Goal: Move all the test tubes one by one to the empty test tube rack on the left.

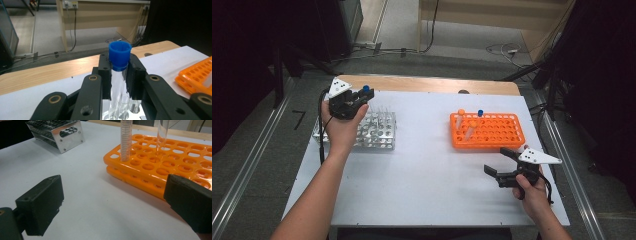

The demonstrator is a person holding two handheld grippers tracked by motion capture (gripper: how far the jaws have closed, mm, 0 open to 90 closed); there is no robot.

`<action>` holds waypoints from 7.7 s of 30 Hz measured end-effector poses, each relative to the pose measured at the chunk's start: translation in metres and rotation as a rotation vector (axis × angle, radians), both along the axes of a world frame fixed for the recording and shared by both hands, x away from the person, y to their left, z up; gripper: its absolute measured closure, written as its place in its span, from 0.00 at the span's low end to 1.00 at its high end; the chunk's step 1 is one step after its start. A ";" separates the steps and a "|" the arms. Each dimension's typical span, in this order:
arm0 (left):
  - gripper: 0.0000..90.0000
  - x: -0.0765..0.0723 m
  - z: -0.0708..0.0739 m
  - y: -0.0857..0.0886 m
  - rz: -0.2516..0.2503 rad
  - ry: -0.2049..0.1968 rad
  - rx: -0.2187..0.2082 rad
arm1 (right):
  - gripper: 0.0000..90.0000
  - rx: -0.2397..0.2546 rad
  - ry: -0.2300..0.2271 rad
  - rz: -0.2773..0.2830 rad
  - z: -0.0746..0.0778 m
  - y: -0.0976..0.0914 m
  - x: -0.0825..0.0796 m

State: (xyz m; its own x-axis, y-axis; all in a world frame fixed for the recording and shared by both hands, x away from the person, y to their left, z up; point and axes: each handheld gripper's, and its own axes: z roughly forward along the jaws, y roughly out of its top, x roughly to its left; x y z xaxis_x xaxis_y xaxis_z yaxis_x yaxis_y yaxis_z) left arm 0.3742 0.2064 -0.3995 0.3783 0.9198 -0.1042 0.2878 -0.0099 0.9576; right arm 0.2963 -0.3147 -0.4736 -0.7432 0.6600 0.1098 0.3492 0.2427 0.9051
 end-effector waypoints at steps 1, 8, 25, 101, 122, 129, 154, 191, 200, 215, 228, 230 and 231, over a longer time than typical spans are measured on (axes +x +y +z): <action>0.85 0.002 -0.002 -0.001 0.004 0.003 0.003 | 0.02 0.001 0.001 -0.001 0.000 0.000 0.000; 0.85 0.010 -0.012 -0.003 0.017 0.039 0.018 | 0.02 0.001 0.005 -0.007 -0.002 -0.003 0.002; 0.85 0.007 -0.033 -0.008 0.034 0.093 0.064 | 0.02 -0.010 0.009 -0.007 -0.005 -0.001 0.003; 0.00 -0.119 -0.046 -0.073 -0.340 0.059 -0.080 | 0.16 -0.036 -0.002 -0.232 0.020 0.030 0.045; 0.00 -0.118 -0.049 -0.075 -0.345 0.066 -0.085 | 0.62 -0.073 0.061 -0.327 -0.002 0.053 0.105; 0.00 -0.118 -0.049 -0.075 -0.348 0.070 -0.084 | 0.74 -0.086 0.055 -0.351 -0.005 0.061 0.110; 0.00 -0.118 -0.049 -0.077 -0.350 0.069 -0.088 | 0.84 0.000 -0.019 -0.331 0.023 0.050 0.091; 0.00 -0.128 -0.040 -0.099 -0.414 0.044 -0.077 | 0.83 -0.020 0.006 -0.020 0.025 0.098 -0.013; 0.04 -0.130 -0.038 -0.111 -0.453 0.042 -0.068 | 0.83 -0.040 0.013 0.070 0.020 0.125 -0.025; 0.37 -0.131 -0.040 -0.136 -0.557 0.076 -0.064 | 0.83 -0.061 0.020 0.166 0.016 0.152 -0.038; 0.72 -0.131 -0.041 -0.144 -0.628 0.085 -0.049 | 0.83 -0.072 0.027 0.226 0.015 0.165 -0.048; 0.76 -0.131 -0.042 -0.145 -0.632 0.086 -0.045 | 0.83 -0.074 0.028 0.232 0.014 0.166 -0.048; 0.78 -0.131 -0.042 -0.145 -0.633 0.084 -0.040 | 0.83 -0.075 0.028 0.235 0.014 0.167 -0.049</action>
State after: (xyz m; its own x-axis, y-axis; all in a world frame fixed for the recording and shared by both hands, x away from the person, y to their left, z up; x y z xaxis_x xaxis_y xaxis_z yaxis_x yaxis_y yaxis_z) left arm 0.2429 0.0617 -0.4413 0.8359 0.5160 -0.1871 0.3123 -0.1669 0.9352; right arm 0.2478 -0.1480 -0.4595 -0.8749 0.4760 0.0895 0.2995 0.3864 0.8724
